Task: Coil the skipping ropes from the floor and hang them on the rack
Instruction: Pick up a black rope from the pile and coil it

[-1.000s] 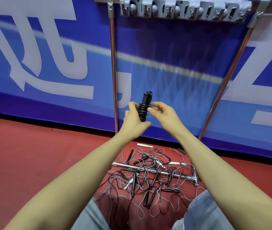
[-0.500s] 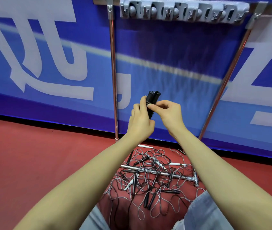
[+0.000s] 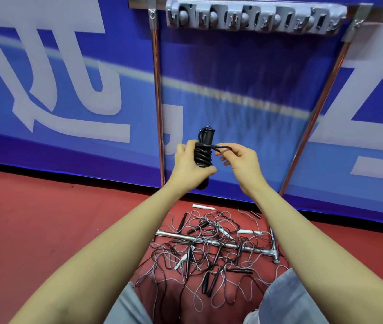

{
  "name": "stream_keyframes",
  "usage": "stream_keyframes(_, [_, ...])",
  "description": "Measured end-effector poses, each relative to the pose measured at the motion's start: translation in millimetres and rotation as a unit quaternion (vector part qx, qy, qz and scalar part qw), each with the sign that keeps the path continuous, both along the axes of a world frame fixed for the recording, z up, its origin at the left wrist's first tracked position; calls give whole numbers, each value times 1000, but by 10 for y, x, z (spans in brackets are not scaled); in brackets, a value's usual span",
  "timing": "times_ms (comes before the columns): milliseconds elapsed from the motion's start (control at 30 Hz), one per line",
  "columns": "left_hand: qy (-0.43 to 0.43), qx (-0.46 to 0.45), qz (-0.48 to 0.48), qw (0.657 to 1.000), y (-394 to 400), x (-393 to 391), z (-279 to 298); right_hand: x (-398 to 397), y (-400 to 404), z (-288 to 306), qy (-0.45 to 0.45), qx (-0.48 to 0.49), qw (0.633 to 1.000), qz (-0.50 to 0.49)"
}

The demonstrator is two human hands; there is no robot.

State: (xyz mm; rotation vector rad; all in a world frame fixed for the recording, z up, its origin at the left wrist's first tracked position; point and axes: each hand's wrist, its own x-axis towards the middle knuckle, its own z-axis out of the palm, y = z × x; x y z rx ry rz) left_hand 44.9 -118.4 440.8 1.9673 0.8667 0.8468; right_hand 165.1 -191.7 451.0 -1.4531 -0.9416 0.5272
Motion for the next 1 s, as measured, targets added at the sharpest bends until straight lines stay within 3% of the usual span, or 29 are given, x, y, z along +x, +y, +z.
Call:
stream_keyframes(133, [-21,-84,-25,996,-26,30,-28,7,103,-20,102,-16,993,64])
stream_keyframes(233, [-25,-79,-25,996,12,9,-43,30,128,27,134,-6,989,65])
stream_keyframes(367, [-12,-38,-48,998,-40,-17,-74,15,143,70,61,-38,997,30])
stream_keyframes(467, [11,3,-52,999,-105,22,-159,-21,160,67,64,-17,998,9])
stream_keyframes(767, [73,106,77,989,-142,142,-140,-160,118,20,81,15,997,-4])
stream_keyframes(867, [58,73,101,991,-81,168,-70,-176,119,44,71,14,997,8])
stream_keyframes(1000, [24,9,48,999,-61,117,-14,-128,92,53,41,-6,999,32])
